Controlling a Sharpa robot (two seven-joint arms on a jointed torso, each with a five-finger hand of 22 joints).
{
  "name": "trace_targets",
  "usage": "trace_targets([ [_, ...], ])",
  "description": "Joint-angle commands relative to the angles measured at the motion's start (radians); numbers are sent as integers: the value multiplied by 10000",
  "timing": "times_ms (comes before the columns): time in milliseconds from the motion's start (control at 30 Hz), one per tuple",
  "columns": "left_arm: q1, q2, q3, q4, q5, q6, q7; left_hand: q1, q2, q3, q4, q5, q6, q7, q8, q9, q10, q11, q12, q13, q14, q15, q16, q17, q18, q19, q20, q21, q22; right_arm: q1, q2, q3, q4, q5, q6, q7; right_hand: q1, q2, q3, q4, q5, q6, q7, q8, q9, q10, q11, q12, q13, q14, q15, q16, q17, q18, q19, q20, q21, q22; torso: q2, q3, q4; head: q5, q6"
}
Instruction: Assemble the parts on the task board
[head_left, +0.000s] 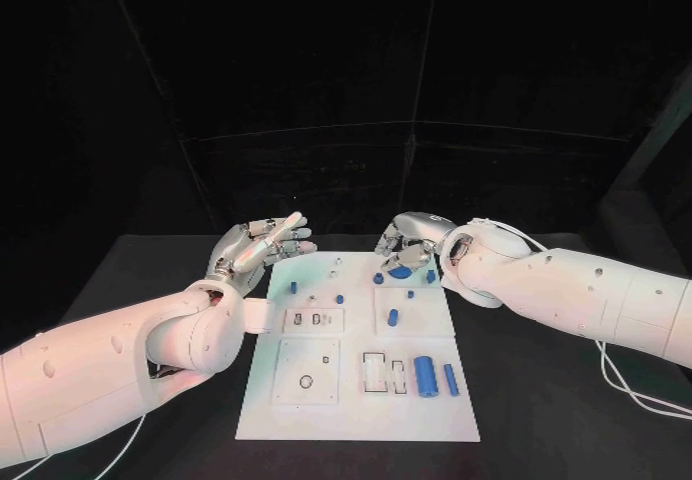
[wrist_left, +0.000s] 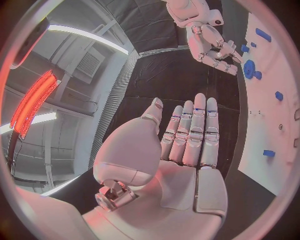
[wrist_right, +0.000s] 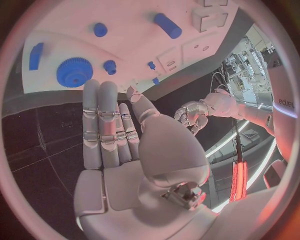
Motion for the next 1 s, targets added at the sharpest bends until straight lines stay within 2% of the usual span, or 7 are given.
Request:
trace_targets([
  [33,6,-2,6,94,-115,235,-16,90,-43,2,-87,22,12,75,-40,-11,15,35,-58,-10,-1,19,-36,11,65,82,13,-48,-15,47,91,14,-71,-1122,624,-594,-8,-55,17,18,-55,-70,-8,-3,0,-103,-28,90,9,173,-31,236,167,104,-113,25,212,140,124,-22,28,-29,45],
  [200,-1,10,6,188,-114,264,-38,99,-42,6,-96,24,13,74,-44,-11,16,35,-63,-10,1,20,-41,15,66,84,14,-54,-20,58,262,15,-212,-1349,1011,-715,31,10,70,13,-50,-132,-25,-11,-3,-219,-30,176,-3,121,-31,605,438,112,-182,34,507,324,180,-43,46,-54,-3],
  [233,-2,15,6,198,-114,267,-53,104,-49,6,-106,23,5,85,-54,-12,7,41,-76,-12,1,23,-50,19,66,85,16,-62,-26,59,294,15,-236,-1384,1102,-727,40,21,81,12,-48,-136,-28,-10,-3,-227,-31,186,-4,115,-32,646,470,113,-190,34,535,342,198,-49,57,-68,-79],
  [267,-3,14,6,204,-114,268,-61,102,-59,3,-114,22,-14,106,-71,-14,-11,55,-95,-16,0,29,-62,24,64,88,20,-73,-35,59,309,15,-247,-1404,1157,-738,50,31,92,10,-46,-139,-31,-10,-3,-230,-32,193,-5,110,-34,671,488,114,-197,34,554,354,201,-48,59,-67,-96],
  [367,-4,-6,6,256,-114,270,-81,89,-78,-8,-126,22,-55,152,-108,-18,-49,87,-133,-23,0,43,-88,37,63,93,29,-98,-55,61,366,15,-273,-1513,1366,-805,74,60,128,8,-48,-155,-38,-13,-4,-230,-37,224,-5,100,-36,799,605,117,-215,33,621,396,235,-45,82,-61,-45],
  [667,-5,-17,7,297,-114,306,-108,87,-81,-9,-130,22,-61,155,-115,-18,-56,91,-139,-24,1,46,-94,40,63,95,30,-103,-59,62,576,15,-429,-1664,1608,-830,73,109,205,11,-71,-135,-26,3,2,-183,-40,321,-5,124,-40,1319,1112,117,-252,36,816,515,281,-41,97,-28,-73],
  [1000,-3,-53,7,333,-113,321,-131,79,-86,-13,-134,21,-80,166,-131,-19,-77,101,-155,-28,5,51,-106,49,64,101,34,-115,-70,61,745,14,-595,-1749,1863,-833,42,225,426,12,-68,3,-8,25,10,-38,-45,455,-17,135,-39,2058,1782,28,-156,52,1484,1242,375,-18,124,-35,-109],
])
